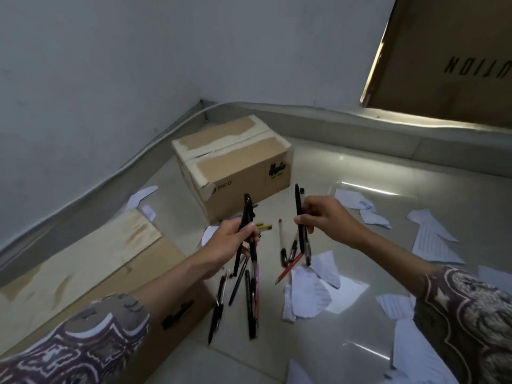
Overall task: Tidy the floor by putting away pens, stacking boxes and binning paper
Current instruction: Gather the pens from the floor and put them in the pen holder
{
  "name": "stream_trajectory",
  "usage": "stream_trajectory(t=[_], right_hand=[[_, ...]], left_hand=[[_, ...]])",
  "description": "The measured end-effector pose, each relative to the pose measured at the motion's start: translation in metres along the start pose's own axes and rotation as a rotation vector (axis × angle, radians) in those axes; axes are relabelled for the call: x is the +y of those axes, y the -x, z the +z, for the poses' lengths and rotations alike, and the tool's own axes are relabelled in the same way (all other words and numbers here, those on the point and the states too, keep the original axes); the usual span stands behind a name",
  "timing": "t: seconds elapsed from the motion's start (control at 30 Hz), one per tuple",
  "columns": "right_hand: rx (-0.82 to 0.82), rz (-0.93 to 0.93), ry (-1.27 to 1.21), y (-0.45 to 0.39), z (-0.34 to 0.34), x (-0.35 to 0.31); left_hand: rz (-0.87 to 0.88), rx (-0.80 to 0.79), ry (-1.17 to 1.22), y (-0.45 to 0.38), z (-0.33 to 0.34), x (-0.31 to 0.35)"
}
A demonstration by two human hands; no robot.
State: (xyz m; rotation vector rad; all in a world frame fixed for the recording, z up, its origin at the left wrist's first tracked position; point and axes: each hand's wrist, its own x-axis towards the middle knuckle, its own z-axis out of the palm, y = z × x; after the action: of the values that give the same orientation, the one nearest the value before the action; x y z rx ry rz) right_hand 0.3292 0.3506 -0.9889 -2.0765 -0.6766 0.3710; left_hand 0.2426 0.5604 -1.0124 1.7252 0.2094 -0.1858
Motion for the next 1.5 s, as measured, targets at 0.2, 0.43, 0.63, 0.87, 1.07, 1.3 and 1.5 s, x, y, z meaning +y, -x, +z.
stream_trajectory(t=[0.2, 0.43, 0.63, 0.87, 1.07, 1.3, 1.5], right_hand=[[0.011, 0.051, -0.348, 0.016, -0.068, -0.071], [0.123, 0.1, -0.45, 0.038, -0.175, -0.188], [0.288, 0.157, -0.51, 0.079, -0.263, -0.281], [0.509, 0.157, -0.531, 0.146, -0.373, -0.405], [0.672, 0.132, -0.424, 0.203, -0.442, -0.478], [0.869, 0.159, -0.259, 0.26, -0.489, -0.519], [1.062, 0.199, -0.284, 0.303, -0.519, -0.522]], left_hand=[[-0.013, -0.046, 0.007, 0.002, 0.009, 0.106], [-0.061, -0.104, -0.088, 0.033, 0.011, 0.264], [-0.031, -0.156, -0.092, 0.064, 0.015, 0.406], [0.038, -0.264, -0.049, 0.109, 0.046, 0.578], [0.175, -0.308, -0.085, 0.137, 0.082, 0.674], [0.296, -0.386, -0.172, 0.16, 0.117, 0.727], [0.418, -0.361, -0.209, 0.171, 0.163, 0.762]])
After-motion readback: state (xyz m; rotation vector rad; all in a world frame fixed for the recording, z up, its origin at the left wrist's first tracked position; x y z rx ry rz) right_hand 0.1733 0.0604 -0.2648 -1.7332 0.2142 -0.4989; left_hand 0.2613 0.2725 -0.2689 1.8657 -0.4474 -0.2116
